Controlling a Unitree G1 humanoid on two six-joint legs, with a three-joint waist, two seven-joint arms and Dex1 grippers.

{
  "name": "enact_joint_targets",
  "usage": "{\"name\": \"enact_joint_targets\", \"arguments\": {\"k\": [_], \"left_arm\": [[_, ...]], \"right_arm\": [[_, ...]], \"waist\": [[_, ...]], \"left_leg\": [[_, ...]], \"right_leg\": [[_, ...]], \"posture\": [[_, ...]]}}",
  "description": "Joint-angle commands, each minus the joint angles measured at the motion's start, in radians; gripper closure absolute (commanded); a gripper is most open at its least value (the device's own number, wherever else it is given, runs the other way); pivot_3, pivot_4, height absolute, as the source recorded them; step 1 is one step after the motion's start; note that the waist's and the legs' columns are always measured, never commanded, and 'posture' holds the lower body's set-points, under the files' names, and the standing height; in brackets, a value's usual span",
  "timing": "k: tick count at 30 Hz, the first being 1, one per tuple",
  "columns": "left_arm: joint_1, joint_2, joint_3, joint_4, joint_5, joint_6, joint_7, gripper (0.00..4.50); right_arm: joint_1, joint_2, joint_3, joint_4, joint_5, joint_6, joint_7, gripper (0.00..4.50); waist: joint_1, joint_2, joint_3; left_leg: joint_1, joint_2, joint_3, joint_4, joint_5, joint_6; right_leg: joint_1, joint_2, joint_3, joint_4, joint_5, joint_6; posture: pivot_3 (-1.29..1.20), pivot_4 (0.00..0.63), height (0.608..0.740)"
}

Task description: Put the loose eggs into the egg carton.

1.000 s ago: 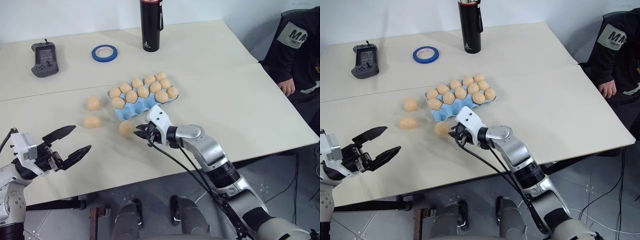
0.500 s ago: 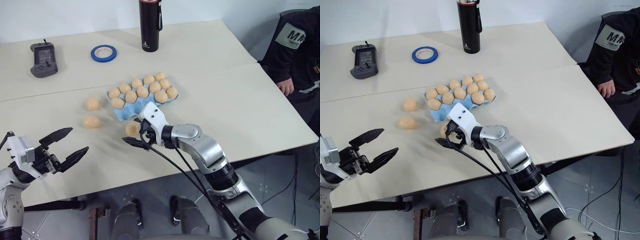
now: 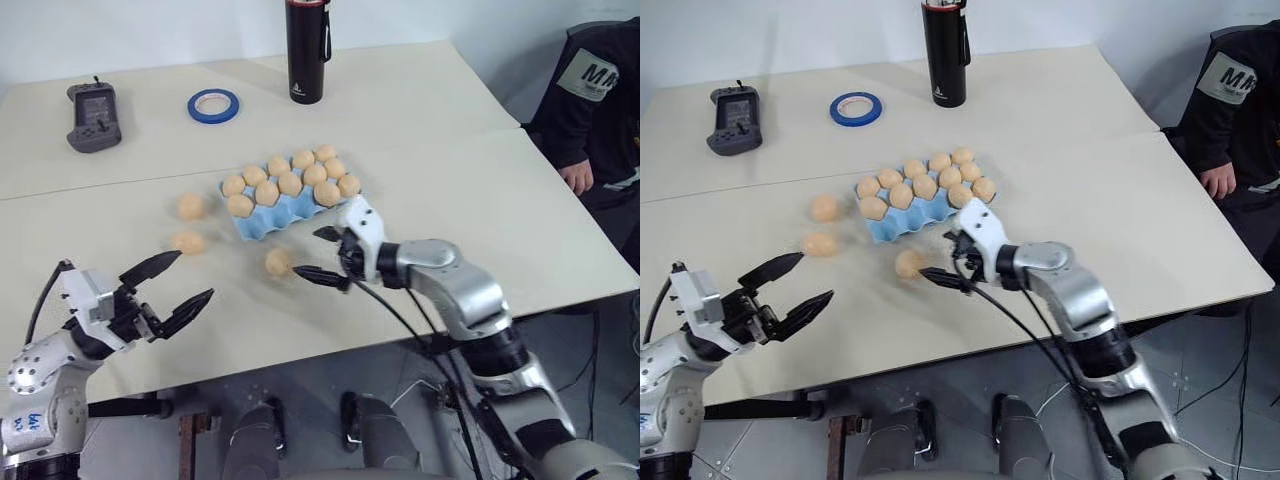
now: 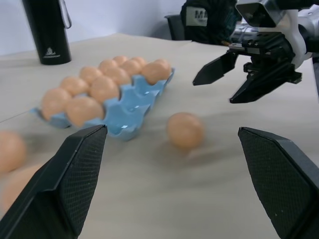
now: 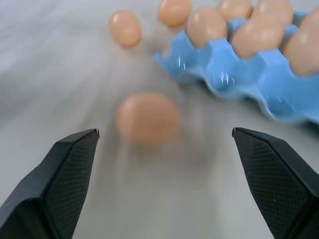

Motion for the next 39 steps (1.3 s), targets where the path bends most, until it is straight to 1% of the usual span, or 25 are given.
{"name": "enact_joint_targets", "arguments": {"k": [1,3,5,7,9,12,15,18,20,26,30,33,39], "left_arm": [[-0.019,-0.024,-0.06,-0.081,0.043,-0.002,0.054,0.0],[-0.044,-0.042,-0.105,-0.1,0.079,0.007,0.099,0.0],[-0.075,-0.066,-0.158,-0.116,0.116,0.017,0.141,0.0],[-0.097,-0.083,-0.201,-0.126,0.144,0.027,0.172,0.0],[-0.124,-0.098,-0.24,-0.111,0.2,0.059,0.232,0.0],[-0.149,-0.118,-0.278,-0.084,0.244,0.09,0.286,0.0],[-0.174,-0.142,-0.317,-0.06,0.295,0.107,0.337,0.0],[-0.21,-0.167,-0.342,-0.015,0.344,0.12,0.392,0.0],[-0.227,-0.184,-0.348,0.007,0.353,0.126,0.411,0.0],[-0.253,-0.199,-0.372,0.069,0.382,0.119,0.419,0.0],[-0.267,-0.205,-0.387,0.089,0.39,0.147,0.423,0.0],[-0.282,-0.217,-0.398,0.108,0.389,0.135,0.418,0.61],[-0.302,-0.234,-0.403,0.133,0.394,0.119,0.417,2.49]], "right_arm": [[0.059,-0.118,-0.074,-0.089,0.064,-0.089,0.145,0.02],[0.085,-0.171,-0.1,-0.079,0.073,-0.129,0.184,0.02],[0.1,-0.206,-0.129,-0.058,0.069,-0.152,0.191,0.02],[0.115,-0.223,-0.164,-0.05,0.075,-0.177,0.189,0.02],[0.143,-0.24,-0.202,-0.047,0.094,-0.218,0.219,0.02],[0.184,-0.26,-0.237,-0.038,0.117,-0.276,0.262,0.02],[0.214,-0.278,-0.26,-0.025,0.121,-0.311,0.282,0.02],[0.225,-0.276,-0.274,-0.023,0.115,-0.319,0.254,0.02],[0.231,-0.273,-0.275,-0.029,0.115,-0.32,0.24,0.02],[0.248,-0.276,-0.272,-0.046,0.112,-0.319,0.217,0.02],[0.25,-0.277,-0.275,-0.044,0.111,-0.323,0.207,0.02],[0.249,-0.278,-0.276,-0.041,0.109,-0.325,0.198,0.0],[0.242,-0.28,-0.273,-0.032,0.106,-0.33,0.187,0.0]], "waist": [[0.008,0.0,0.0],[0.01,0.0,0.0],[0.008,0.0,0.0],[0.014,0.0,0.0],[0.02,0.0,0.0],[0.022,0.0,0.0],[0.022,0.0,0.0],[0.021,0.0,0.0],[0.021,0.0,0.0],[0.022,0.0,0.0],[0.023,0.0,0.0],[0.023,0.0,0.0],[0.022,0.0,0.0]], "left_leg": [[0.0,-0.001,0.0,0.0,0.0,0.001],[0.001,-0.002,0.001,0.001,0.0,0.001],[0.001,-0.001,0.001,0.003,0.0,0.001],[0.001,-0.001,0.001,0.003,0.0,0.0],[0.001,-0.001,0.001,0.004,0.0,0.0],[0.001,-0.001,0.001,0.004,0.0,0.0],[0.001,-0.001,0.001,0.004,0.001,0.001],[0.001,-0.001,0.001,0.005,0.001,0.002],[0.001,0.001,0.001,0.007,0.001,0.001],[0.001,0.001,0.001,0.01,0.001,0.001],[0.001,0.001,0.001,0.01,0.001,0.002],[0.0,0.001,0.001,0.011,0.001,0.002],[0.001,0.001,0.001,0.011,0.001,0.002]], "right_leg": [[0.0,0.0,0.0,-0.001,0.0,0.001],[0.001,0.001,0.001,-0.001,0.001,0.002],[0.001,0.002,0.002,-0.002,0.002,0.001],[0.001,0.004,0.003,-0.003,0.004,0.001],[0.002,0.006,0.004,-0.004,0.004,0.0],[0.002,0.011,0.005,-0.004,0.004,0.001],[0.002,0.012,0.005,-0.004,0.005,0.001],[0.002,0.012,0.005,-0.004,0.005,0.002],[0.002,0.013,0.006,-0.003,0.005,0.001],[0.002,0.013,0.006,-0.003,0.006,0.001],[0.003,0.013,0.006,-0.003,0.007,0.001],[0.003,0.013,0.006,-0.003,0.007,0.001],[0.003,0.013,0.006,-0.002,0.007,0.001]], "posture": [[0.0,0.15,0.74],[0.0,0.15,0.74],[0.0,0.15,0.74],[0.0,0.15,0.74],[0.0,0.15,0.74],[0.0,0.15,0.74],[0.0,0.15,0.74],[0.0,0.15,0.74],[0.0,0.15,0.74],[0.0,0.15,0.74],[0.0,0.15,0.74],[0.0,0.15,0.74],[0.0,0.15,0.74]]}}
